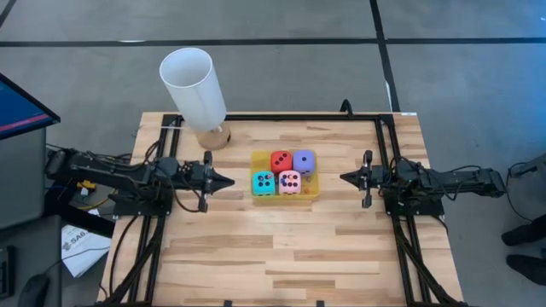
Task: Pick & Place Dice
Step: Return to Home Position
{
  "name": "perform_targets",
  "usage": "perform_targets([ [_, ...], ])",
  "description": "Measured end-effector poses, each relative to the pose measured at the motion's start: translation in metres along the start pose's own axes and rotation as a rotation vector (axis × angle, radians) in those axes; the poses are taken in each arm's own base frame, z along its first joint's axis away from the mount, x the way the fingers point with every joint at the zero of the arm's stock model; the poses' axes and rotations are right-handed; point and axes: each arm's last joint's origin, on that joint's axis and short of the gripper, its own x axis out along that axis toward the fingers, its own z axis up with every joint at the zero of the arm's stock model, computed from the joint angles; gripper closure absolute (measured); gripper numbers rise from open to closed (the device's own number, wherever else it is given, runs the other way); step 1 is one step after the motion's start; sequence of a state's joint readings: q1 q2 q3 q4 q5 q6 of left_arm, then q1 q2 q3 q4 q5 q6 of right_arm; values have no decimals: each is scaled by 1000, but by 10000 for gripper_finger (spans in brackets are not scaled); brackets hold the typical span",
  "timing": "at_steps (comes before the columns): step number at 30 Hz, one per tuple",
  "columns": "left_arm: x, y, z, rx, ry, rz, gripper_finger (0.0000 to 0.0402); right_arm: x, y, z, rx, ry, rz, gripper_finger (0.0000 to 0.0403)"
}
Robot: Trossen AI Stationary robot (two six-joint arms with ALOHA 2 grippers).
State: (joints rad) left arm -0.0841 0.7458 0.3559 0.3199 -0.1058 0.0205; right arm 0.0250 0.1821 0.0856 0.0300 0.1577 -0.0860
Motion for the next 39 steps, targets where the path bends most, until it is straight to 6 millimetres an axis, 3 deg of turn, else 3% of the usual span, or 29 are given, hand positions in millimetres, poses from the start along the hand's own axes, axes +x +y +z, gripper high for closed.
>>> perform_targets([
  [9,-11,1,-12,118,-8,4,394,0,0,0,0,0,-1,401],
  [30,-50,4,-51,37,-72,-18,395,0,0,0,-1,0,-2,401],
  [39,-60,4,-47,15,-121,-79,395,0,0,0,-2,0,-2,401],
])
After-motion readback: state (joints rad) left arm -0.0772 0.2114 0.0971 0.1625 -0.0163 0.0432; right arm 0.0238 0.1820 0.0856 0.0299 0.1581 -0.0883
